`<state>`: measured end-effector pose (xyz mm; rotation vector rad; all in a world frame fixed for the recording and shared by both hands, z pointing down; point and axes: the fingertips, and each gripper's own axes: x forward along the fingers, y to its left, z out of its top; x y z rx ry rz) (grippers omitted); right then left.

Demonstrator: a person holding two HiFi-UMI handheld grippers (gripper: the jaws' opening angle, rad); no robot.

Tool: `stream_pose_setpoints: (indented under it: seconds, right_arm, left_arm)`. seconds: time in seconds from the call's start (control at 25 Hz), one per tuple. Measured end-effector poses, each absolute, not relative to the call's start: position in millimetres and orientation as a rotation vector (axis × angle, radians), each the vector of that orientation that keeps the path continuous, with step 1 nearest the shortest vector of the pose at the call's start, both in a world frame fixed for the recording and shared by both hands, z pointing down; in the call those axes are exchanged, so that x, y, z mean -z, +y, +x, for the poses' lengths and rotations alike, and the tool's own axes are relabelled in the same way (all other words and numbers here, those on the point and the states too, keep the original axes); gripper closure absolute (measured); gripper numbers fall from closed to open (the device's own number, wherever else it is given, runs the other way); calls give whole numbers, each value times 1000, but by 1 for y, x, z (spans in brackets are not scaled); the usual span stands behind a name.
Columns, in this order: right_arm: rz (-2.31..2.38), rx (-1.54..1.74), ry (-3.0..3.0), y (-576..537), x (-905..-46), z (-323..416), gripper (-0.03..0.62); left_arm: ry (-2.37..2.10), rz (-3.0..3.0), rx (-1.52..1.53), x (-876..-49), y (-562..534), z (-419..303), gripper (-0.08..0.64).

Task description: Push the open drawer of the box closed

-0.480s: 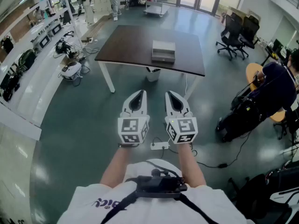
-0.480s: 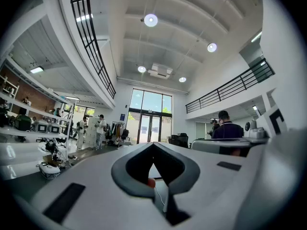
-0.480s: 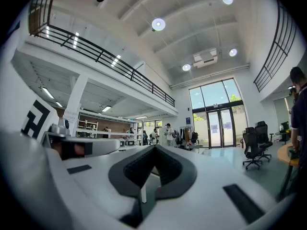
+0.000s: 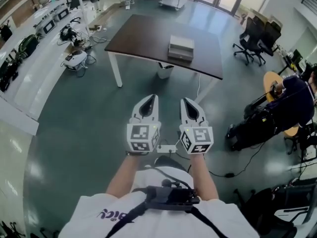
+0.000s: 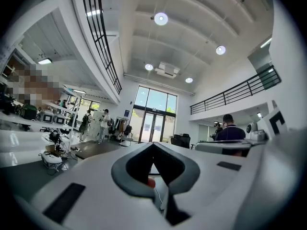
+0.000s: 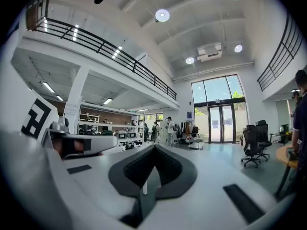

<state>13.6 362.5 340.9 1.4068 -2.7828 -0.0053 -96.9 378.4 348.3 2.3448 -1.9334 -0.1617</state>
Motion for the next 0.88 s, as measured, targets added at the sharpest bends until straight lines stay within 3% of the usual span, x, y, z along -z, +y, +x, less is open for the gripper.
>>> stream_pose_setpoints:
  seconds: [0.4,0.6,0.88]
  right_arm:
    - [1433,-127,-2836,278,-360,-1,586]
    - [1456,-133,-2880,187,-358,-10,586]
    - [1585,-175,-2870,45,-348,36,586]
  left_arm:
    - [-1914,2360,113,-365,304,-103,552]
    - [-1906,2407,55,-364,210,-103,552]
    - [-1838,2484,33,-351,70,-59,552]
